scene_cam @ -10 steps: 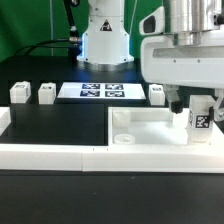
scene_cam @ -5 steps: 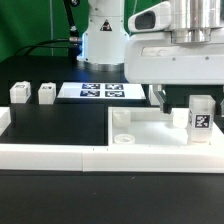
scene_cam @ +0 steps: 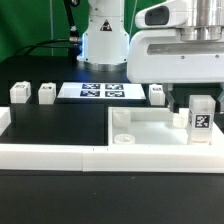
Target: Assemble square table
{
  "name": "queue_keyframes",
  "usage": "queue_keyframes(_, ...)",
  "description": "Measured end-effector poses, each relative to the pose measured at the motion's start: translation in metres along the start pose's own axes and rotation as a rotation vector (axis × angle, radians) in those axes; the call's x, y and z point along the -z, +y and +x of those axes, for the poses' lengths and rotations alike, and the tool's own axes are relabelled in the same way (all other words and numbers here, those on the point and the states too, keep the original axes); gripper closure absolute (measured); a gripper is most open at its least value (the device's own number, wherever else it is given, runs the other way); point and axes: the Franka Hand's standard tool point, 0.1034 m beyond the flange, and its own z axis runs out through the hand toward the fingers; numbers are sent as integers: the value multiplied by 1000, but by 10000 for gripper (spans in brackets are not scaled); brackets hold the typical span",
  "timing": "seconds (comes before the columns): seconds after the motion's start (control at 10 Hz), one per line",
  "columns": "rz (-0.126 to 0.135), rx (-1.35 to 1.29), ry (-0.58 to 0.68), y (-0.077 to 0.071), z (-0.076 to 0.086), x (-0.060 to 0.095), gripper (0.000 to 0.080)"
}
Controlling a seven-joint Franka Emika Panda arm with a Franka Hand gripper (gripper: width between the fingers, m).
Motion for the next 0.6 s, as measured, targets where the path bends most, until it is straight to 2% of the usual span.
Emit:
queue_keyframes(0.1, 2, -114, -1, -1, 0, 0, 500)
queue_keyframes(0.4, 2, -319, -1, -1, 0, 0, 511)
queue_keyframes(0.6, -6, -603, -12, -11, -2, -2, 511)
